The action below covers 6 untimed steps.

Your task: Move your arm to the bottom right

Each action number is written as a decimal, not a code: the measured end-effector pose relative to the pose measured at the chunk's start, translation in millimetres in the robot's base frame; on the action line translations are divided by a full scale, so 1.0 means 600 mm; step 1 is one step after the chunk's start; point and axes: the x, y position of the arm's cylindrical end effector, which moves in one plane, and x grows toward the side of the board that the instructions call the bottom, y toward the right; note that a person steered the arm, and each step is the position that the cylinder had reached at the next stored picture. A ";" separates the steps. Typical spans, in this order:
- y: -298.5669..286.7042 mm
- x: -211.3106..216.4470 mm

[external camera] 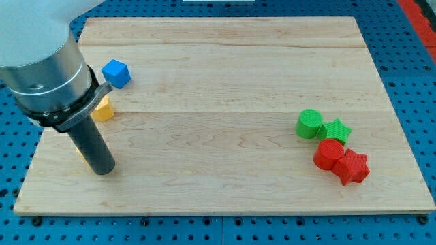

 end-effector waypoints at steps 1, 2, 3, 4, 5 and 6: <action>0.196 -0.043; 0.349 -0.002; 0.451 0.097; 0.631 0.107; 0.677 0.053; 0.651 -0.021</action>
